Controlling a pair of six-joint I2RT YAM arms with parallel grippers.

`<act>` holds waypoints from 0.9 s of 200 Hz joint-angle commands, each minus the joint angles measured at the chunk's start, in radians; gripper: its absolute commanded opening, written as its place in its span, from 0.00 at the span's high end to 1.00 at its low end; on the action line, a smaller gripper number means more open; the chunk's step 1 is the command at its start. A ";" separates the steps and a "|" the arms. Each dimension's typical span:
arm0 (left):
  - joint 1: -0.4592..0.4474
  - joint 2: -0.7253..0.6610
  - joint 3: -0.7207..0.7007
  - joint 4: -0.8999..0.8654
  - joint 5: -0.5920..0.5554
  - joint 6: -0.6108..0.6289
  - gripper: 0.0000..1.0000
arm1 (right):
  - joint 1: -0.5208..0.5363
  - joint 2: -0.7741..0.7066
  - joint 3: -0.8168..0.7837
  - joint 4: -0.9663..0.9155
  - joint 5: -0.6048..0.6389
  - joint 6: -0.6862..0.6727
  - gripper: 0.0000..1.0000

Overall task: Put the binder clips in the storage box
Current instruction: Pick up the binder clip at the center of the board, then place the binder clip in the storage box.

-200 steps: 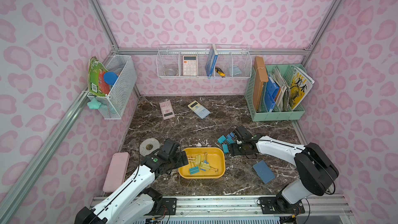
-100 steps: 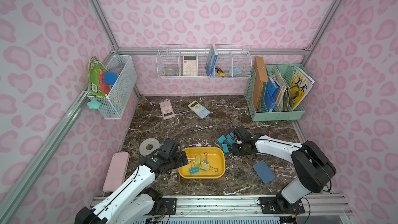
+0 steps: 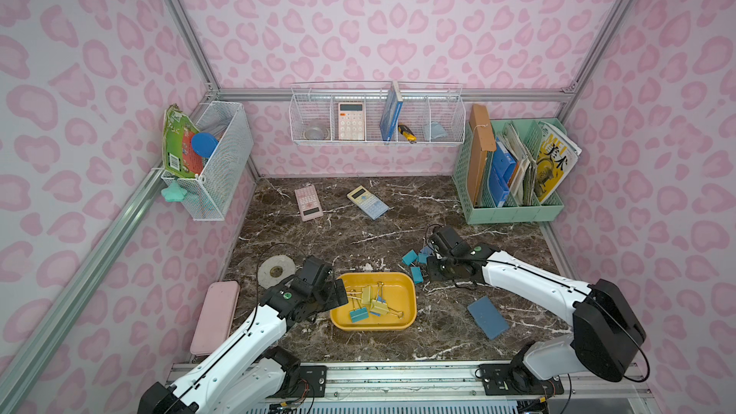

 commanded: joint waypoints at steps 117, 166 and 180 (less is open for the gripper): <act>0.000 -0.003 0.007 -0.008 -0.009 0.008 0.05 | 0.391 0.241 0.255 0.086 -0.227 0.149 0.56; 0.001 0.000 0.009 -0.008 -0.009 0.008 0.05 | 0.396 0.257 0.216 0.134 -0.260 0.185 0.36; 0.001 0.001 0.009 -0.008 -0.009 0.008 0.05 | 0.389 0.255 0.220 0.121 -0.250 0.183 0.30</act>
